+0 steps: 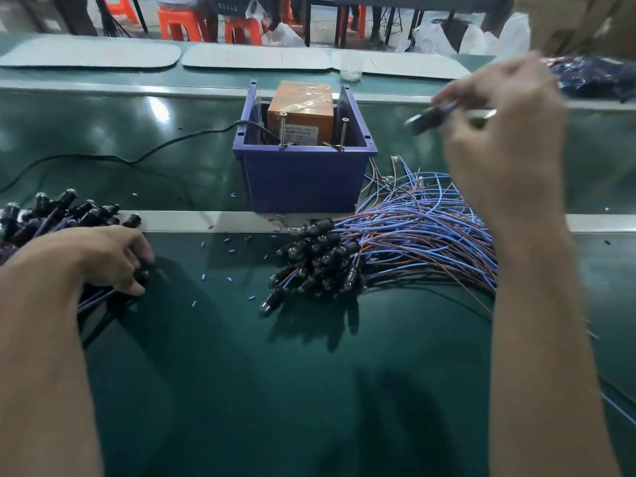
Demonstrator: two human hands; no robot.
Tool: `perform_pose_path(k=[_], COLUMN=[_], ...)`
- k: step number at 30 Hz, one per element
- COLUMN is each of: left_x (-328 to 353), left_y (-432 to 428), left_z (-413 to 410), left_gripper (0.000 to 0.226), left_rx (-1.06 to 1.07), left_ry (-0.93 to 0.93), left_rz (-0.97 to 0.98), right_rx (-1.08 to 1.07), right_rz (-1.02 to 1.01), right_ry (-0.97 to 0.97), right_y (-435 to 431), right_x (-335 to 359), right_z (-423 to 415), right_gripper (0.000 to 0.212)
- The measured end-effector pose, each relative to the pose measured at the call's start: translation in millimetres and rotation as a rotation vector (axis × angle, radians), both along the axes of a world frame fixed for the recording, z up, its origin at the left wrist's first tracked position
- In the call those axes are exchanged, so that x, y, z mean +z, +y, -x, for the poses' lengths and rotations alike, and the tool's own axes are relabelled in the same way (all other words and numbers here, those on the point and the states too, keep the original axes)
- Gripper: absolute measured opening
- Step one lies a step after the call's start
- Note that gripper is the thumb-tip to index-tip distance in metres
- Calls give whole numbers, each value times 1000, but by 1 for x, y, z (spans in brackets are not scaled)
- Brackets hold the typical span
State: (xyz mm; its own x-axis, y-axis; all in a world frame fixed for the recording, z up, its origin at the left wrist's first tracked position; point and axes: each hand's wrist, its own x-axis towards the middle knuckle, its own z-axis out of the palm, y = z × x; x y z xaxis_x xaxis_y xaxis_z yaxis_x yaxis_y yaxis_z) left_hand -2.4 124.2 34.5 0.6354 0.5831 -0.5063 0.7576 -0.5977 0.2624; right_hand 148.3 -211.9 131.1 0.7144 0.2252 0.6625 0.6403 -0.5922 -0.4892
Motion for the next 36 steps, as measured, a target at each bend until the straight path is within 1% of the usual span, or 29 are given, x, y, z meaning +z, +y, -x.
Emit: perform_pose_path(k=[1,4,5,7,9,11,13,16,20,22,23,25,26,28,29,31,33,36], left_x=[-4,-7,-6,-6,-8,-10,-8,1,22,34,41,58,67,82,86,90,89,87], left_y=[3,2,0,-4,-8,-10,-11,-18,-39,-52,-60,-80,-91,-117,-130,-153,-171,-179], left_z=[-1,-11,-14,-22,-25,-25,-24,-25,-29,-31,-32,-32,-32,-32,-33,-36,-40,-44], left_gripper=[37,32,31,30,29,28,28,29,32,34,34,30,29,32,34,34,29,13], left_rx=[4,-95,-110,-142,-156,-144,-133,-133,-133,-153,-169,-224,-267,-364,-401,-466,-486,-359], left_ry=[-13,-56,-82,-81,-48,-31,-50,-155,-370,-522,-627,-862,-972,-1161,-1224,-1284,-1294,-1424], left_rz=[-8,-40,-37,-47,-51,-46,-49,-89,-247,-288,-278,-191,-124,49,141,271,353,409], right_rx=[-31,70,119,184,191,190,208,223,253,257,261,306,370,554,642,741,725,644], right_rz=[120,437,514,619,628,583,562,570,577,535,474,294,202,66,23,-56,-147,-343], right_ry=[80,391,468,548,581,598,614,615,595,547,501,440,454,585,643,662,638,651], right_y=[5,21,25,30,31,30,28,27,28,29,30,33,35,40,43,50,55,58], right_x=[-6,-30,-36,-45,-49,-47,-45,-44,-42,-39,-38,-32,-29,-26,-26,-28,-29,-30], right_z=[-1,4,6,9,7,6,5,5,6,6,6,8,12,21,25,30,31,28], right_gripper=[21,23,24,26,28,28,29,30,38,41,40,34,32,36,37,29,22,12])
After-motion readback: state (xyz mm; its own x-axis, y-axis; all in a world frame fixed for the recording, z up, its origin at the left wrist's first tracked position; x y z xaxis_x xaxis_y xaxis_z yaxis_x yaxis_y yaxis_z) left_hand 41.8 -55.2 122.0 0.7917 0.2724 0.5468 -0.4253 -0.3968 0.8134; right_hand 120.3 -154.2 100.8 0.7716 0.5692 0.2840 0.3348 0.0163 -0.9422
